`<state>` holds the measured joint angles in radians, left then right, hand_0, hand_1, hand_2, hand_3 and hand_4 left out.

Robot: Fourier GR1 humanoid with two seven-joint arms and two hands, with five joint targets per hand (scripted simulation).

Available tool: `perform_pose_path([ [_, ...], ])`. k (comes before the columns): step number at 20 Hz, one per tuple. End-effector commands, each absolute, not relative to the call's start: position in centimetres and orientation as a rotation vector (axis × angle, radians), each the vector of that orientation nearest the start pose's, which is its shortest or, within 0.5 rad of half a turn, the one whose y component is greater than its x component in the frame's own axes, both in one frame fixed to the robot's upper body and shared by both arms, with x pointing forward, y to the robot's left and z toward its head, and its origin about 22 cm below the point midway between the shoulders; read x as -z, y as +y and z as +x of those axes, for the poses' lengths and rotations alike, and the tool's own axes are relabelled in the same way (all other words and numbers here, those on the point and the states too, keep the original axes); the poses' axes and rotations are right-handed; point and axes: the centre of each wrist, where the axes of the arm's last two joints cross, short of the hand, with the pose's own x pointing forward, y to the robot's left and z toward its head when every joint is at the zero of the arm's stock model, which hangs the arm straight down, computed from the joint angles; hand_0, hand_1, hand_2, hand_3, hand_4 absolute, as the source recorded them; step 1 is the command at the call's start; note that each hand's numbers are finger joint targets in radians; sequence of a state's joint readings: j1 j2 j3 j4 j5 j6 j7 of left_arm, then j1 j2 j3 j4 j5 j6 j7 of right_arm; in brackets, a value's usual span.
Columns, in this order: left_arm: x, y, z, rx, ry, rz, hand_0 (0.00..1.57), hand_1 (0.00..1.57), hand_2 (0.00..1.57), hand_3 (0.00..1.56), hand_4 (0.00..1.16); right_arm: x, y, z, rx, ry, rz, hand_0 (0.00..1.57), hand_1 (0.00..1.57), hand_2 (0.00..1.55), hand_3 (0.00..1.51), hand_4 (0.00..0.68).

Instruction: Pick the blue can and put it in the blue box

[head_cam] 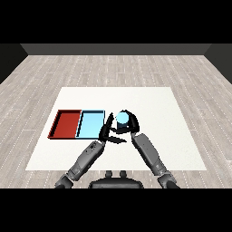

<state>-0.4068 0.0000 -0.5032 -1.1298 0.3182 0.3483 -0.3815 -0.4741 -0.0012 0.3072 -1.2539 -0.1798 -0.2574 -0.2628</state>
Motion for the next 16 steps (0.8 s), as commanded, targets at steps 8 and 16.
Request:
perform_pose_path([
  [8, 2.5, 7.1, 28.8, 0.135, -1.753, -0.27, 0.0, 0.0, 0.0, 0.0, 0.0, -3.7, -10.1, 32.4, -0.138, -1.914, 0.268, 1.42, 1.42, 1.46, 1.36, 0.559],
  [16, 1.5, 7.6, 29.6, 0.154, -1.744, -0.259, 0.0, 0.0, 0.0, 0.0, 0.0, -4.9, -8.5, 30.8, -0.133, -1.915, 0.284, 1.43, 1.43, 1.46, 1.38, 0.547],
])
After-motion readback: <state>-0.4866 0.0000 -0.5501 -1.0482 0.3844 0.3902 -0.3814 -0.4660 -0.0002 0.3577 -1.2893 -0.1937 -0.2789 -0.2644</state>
